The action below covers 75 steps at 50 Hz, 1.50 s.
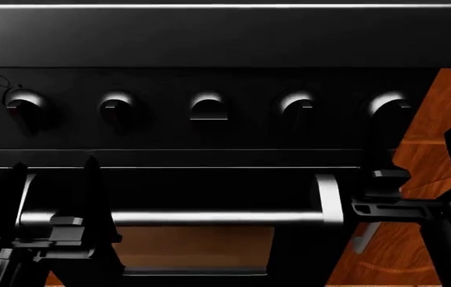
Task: Frozen meat rests on a plate on the counter. Retrieve the meat and place it in a pot on a burner. Then turn the burner on.
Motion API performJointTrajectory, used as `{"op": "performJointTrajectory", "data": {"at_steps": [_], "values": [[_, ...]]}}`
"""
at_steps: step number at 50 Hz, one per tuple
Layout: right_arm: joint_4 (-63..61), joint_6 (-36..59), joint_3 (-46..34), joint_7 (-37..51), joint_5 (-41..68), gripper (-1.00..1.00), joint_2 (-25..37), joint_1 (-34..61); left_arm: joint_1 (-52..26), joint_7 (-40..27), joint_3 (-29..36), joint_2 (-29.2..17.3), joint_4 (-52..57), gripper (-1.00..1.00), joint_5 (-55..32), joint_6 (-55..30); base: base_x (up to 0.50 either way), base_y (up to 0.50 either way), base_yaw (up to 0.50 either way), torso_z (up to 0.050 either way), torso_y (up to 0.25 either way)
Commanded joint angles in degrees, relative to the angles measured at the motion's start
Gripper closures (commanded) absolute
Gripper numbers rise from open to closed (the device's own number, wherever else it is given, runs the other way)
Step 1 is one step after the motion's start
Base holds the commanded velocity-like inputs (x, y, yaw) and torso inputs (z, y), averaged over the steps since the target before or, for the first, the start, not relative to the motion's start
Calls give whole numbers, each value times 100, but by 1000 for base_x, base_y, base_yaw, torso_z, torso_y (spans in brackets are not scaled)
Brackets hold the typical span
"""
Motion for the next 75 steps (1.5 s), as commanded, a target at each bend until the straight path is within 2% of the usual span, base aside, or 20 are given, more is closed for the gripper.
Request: {"op": "performJointTrajectory", "data": {"at_steps": [1,17,41,62,75], "values": [[34,-247,-175,184,109,-100,290,101,-14,16,7,3,-4,-100,8,43,0,0,0,-50,0],[330,-349,-463,306,125,-100,794,177,165,380,-6,243,-147,-100,164,587,0,0,0,-12,0],[1162,-314,-1019,-113,-356,-100,935,579,530,349,-398,-88,25,-100,133,1127,0,0,0,0,0],[1344,-607,-1642,93,-240,-100,1310,709,595,307,-457,-163,45,-100,151,1229,0,0,0,0,0],[1424,-480,-1765,-183,-709,-100,1191,729,665,337,-441,-152,-5,-100,188,1296,0,0,0,0,0]]}}
